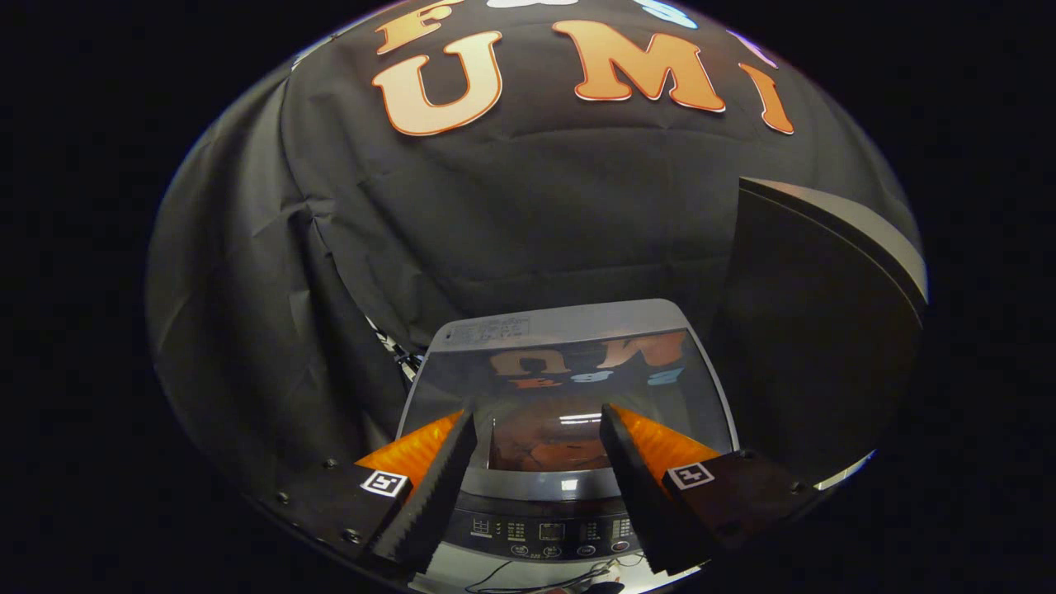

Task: Put the clothes into the washing machine and then close the washing machine lid.

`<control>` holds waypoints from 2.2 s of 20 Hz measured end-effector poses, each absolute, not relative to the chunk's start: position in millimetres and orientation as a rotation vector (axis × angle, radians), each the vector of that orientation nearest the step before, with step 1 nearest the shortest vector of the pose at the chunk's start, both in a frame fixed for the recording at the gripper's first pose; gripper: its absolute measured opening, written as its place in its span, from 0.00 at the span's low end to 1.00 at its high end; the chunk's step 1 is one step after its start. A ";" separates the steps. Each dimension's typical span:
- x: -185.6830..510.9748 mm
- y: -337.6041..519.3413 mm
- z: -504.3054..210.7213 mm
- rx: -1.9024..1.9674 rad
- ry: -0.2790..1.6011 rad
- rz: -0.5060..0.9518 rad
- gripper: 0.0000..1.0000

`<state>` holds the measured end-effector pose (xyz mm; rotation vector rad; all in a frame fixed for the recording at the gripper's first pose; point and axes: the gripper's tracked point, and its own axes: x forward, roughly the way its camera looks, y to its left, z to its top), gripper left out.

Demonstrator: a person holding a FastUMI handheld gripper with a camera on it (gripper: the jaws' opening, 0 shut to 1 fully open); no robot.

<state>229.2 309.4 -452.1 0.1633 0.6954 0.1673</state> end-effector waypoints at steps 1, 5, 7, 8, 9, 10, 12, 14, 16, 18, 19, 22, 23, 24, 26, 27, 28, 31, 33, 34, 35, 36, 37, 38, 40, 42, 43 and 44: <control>226.1 308.2 -445.4 0.164 0.690 0.169 0.98; 219.4 303.5 -419.0 0.170 0.657 0.171 0.98; 215.5 301.6 -398.1 0.171 0.631 0.185 0.98; 212.5 299.0 -389.0 0.164 0.624 0.192 0.98; 209.0 296.1 -376.8 0.165 0.614 0.194 0.98; 206.4 293.9 -359.8 0.171 0.596 0.205 0.98; 203.4 283.2 -322.6 0.166 0.549 0.216 0.98; 197.5 268.3 -282.9 0.157 0.504 0.226 0.98; 191.3 248.9 -244.4 0.154 0.457 0.231 0.98; 181.9 227.0 -207.7 0.150 0.396 0.227 0.98; 176.8 213.0 -193.4 0.142 0.377 0.215 0.98; 155.8 165.7 -151.3 0.134 0.325 0.174 0.98; 147.9 150.8 -140.3 0.132 0.307 0.163 0.98; 140.5 134.9 -130.3 0.126 0.294 0.146 0.98; 126.5 108.9 -115.1 0.111 0.266 0.118 0.98; 119.9 95.9 -104.0 0.108 0.248 0.106 0.98; 111.9 86.0 -95.0 0.111 0.234 0.102 0.98; 89.5 58.4 -75.7 0.094 0.201 0.081 0.98; 77.6 43.2 -61.5 0.075 0.176 0.070 0.98; 71.9 38.0 -54.9 0.065 0.161 0.068 0.98; 65.3 30.8 -48.0 0.057 0.146 0.062 0.98; 61.2 27.0 -42.5 0.049 0.134 0.065 0.98; 57.4 26.6 -36.6 0.047 0.113 0.071 0.98; 54.7 25.6 -32.2 0.040 0.098 0.077 0.98; 51.2 23.5 -25.0 0.026 0.074 0.085 0.98; 49.7 19.7 -26.5 0.013 0.071 0.077 0.98; 50.2 19.4 -24.6 0.012 0.067 0.083 0.98; 47.6 20.2 -23.3 0.014 0.060 0.082 0.98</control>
